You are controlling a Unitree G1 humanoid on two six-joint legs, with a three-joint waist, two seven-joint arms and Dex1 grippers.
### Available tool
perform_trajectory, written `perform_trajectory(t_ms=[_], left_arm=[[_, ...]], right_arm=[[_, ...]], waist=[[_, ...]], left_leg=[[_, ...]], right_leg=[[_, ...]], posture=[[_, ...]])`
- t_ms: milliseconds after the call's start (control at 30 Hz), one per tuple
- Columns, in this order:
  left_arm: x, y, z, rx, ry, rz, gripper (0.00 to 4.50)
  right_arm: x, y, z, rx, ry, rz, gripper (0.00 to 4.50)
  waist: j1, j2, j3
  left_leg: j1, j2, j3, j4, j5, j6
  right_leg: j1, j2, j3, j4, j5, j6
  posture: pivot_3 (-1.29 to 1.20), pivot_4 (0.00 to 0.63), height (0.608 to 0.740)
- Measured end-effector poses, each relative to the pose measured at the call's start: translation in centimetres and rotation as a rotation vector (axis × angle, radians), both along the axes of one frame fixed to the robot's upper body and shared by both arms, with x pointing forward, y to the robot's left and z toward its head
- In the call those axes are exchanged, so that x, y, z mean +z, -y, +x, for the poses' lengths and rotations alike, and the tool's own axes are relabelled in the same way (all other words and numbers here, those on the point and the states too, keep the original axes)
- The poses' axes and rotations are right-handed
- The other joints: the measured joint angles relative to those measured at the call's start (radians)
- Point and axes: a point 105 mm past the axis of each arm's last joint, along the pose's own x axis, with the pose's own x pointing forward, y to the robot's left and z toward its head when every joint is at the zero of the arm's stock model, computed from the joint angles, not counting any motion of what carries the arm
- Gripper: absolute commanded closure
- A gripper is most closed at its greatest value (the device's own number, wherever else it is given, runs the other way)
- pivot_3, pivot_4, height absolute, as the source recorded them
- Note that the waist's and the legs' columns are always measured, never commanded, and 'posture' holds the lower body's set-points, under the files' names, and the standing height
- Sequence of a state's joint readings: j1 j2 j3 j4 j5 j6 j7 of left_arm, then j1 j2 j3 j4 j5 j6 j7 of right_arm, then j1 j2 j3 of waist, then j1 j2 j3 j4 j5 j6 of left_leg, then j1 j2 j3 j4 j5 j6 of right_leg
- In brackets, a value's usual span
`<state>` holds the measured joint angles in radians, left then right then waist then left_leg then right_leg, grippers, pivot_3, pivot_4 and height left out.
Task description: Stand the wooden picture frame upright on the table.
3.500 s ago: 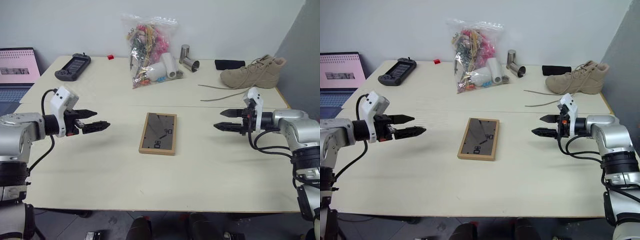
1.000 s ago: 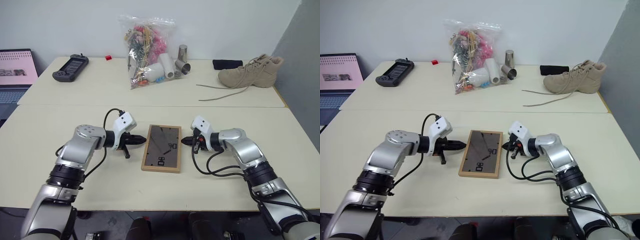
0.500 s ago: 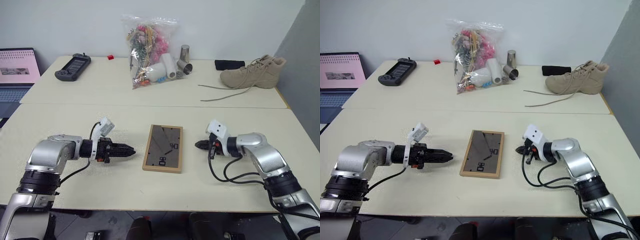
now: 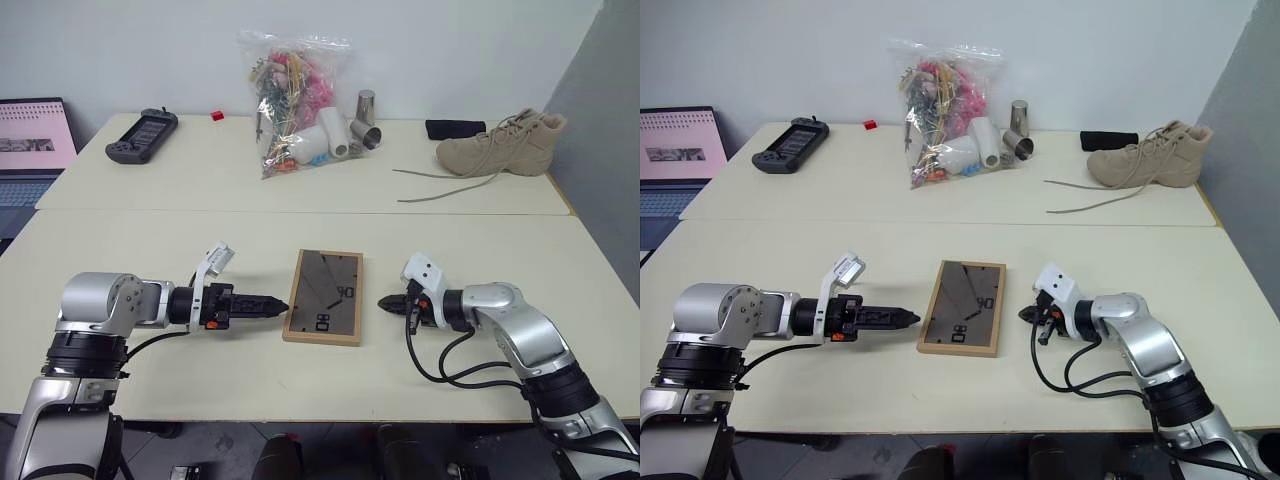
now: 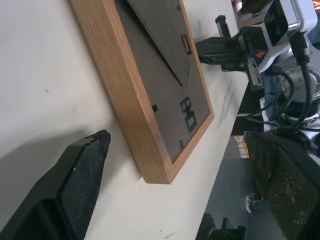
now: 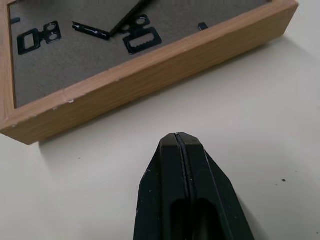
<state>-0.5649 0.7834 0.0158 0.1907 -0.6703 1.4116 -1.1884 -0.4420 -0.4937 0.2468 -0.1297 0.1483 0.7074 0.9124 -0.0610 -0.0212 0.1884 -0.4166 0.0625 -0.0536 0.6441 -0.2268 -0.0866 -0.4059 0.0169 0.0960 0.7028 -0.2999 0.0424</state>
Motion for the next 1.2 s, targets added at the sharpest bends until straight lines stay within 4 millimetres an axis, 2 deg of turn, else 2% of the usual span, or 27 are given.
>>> perform_trajectory(t_ms=[233, 500, 633, 833, 967, 1200], left_arm=[[-1.1, 0.5, 0.1, 0.009, -0.095, 0.040, 0.02], [-1.7, 1.8, 0.8, -0.008, -0.064, 0.016, 0.02], [-1.9, 2.7, 1.2, -0.021, -0.032, -0.011, 0.02], [-1.9, 3.3, 1.4, -0.027, -0.013, -0.021, 0.02], [-2.1, 3.3, 1.7, -0.008, -0.005, -0.038, 0.66], [-2.8, 3.0, 1.5, 0.018, -0.016, -0.044, 2.13]], right_arm=[[-0.3, -2.0, -0.3, 0.013, -0.006, 0.029, 4.50], [0.1, -3.8, 0.4, 0.016, 0.009, 0.044, 4.50], [-0.4, -4.9, 0.1, 0.040, -0.011, 0.046, 4.50], [-0.6, -5.2, 0.0, 0.052, -0.011, 0.042, 4.50], [-0.7, -5.0, -0.1, 0.057, -0.005, 0.038, 4.50], [-0.9, -4.5, -0.3, 0.057, 0.009, 0.030, 4.50]], waist=[[0.001, 0.000, 0.000], [0.011, 0.001, -0.002], [0.023, 0.001, -0.003], [0.028, 0.001, -0.003], [0.029, 0.001, -0.003], [0.025, 0.001, -0.003]], left_leg=[[0.000, 0.000, 0.000, 0.000, 0.000, 0.000], [0.001, -0.002, 0.000, 0.001, 0.000, 0.000], [0.001, -0.002, 0.000, 0.001, 0.000, 0.000], [0.001, -0.002, 0.000, 0.001, 0.000, 0.000], [0.001, -0.002, 0.000, 0.001, 0.000, 0.000], [0.001, -0.001, 0.000, 0.001, 0.000, 0.000]], right_leg=[[0.000, 0.000, 0.000, 0.000, 0.000, 0.000], [0.001, -0.001, 0.000, 0.000, 0.000, 0.000], [0.002, -0.001, 0.000, 0.000, 0.000, 0.000], [0.002, -0.001, 0.000, 0.000, 0.000, 0.000], [0.002, -0.001, 0.000, 0.000, 0.000, 0.000], [0.002, -0.001, 0.000, -0.001, 0.000, 0.000]], posture=[[0.00, 0.150, 0.740], [0.00, 0.150, 0.740], [0.00, 0.150, 0.740], [0.00, 0.150, 0.740], [0.00, 0.150, 0.740], [0.00, 0.150, 0.740]])
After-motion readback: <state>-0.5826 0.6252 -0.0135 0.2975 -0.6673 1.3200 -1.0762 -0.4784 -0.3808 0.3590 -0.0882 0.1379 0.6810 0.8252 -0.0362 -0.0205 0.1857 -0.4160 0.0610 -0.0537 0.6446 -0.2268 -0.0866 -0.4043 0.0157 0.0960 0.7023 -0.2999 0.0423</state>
